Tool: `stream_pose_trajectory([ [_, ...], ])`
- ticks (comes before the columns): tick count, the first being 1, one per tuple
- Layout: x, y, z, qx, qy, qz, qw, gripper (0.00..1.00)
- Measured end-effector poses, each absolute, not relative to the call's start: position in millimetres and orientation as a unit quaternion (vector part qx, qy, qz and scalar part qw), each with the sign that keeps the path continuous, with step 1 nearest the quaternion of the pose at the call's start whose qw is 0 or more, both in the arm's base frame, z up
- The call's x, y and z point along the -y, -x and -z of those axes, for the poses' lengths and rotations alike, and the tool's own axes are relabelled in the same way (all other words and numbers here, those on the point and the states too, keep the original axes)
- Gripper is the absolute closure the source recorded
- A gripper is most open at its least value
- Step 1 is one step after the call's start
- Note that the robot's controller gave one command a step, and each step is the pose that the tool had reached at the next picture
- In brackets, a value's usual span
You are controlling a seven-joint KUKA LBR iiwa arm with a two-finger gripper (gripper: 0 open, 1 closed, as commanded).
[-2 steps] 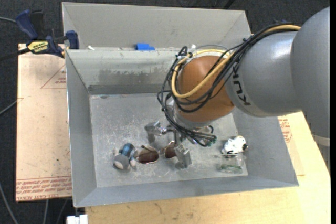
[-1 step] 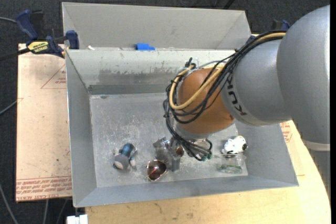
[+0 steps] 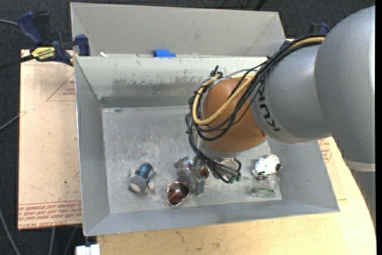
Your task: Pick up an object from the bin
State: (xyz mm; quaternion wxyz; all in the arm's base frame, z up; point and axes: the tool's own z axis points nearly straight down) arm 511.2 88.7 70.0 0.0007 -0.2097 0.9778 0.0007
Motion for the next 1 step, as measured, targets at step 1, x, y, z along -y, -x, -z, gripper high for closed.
stream_pose_trajectory([
  [1, -88.6, -510.1, -73.2, -0.978, 0.21, -0.001, -0.002, 1.0],
])
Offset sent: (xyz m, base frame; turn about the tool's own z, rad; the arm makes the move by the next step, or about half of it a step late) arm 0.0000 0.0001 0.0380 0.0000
